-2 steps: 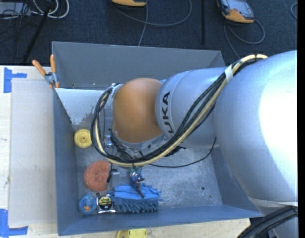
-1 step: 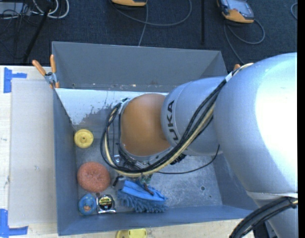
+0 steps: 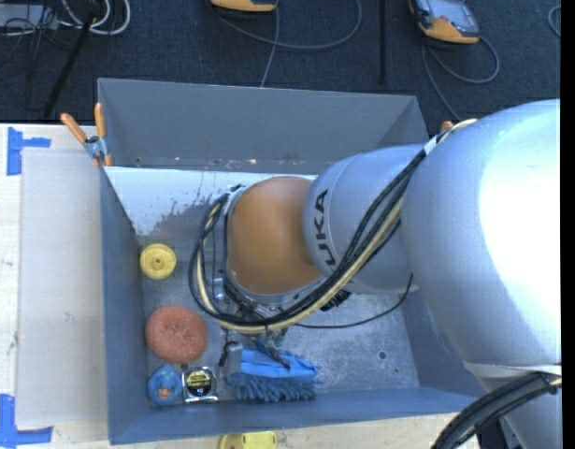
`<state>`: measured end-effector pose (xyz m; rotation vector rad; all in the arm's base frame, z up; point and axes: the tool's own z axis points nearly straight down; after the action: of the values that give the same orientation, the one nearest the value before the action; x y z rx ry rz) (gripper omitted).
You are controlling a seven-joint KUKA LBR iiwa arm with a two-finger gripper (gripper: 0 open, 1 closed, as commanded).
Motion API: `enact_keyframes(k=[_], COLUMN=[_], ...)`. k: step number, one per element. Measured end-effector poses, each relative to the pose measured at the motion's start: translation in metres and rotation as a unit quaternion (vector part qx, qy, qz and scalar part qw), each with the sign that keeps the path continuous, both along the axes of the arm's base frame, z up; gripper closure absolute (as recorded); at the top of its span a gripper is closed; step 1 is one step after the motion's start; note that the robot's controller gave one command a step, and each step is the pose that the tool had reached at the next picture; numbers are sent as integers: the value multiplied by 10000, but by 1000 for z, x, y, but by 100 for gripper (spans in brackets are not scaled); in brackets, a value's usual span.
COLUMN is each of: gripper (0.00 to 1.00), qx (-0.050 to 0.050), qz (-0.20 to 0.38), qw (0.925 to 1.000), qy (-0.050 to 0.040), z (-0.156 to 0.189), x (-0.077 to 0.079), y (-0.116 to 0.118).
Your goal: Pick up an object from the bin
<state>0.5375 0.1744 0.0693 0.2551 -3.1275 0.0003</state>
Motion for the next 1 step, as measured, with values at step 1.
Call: enact_keyframes(k=[1], gripper=[0], qx=[0], qz=[-3], qw=[10000], qy=[0], z=[0], x=[0], y=[0])
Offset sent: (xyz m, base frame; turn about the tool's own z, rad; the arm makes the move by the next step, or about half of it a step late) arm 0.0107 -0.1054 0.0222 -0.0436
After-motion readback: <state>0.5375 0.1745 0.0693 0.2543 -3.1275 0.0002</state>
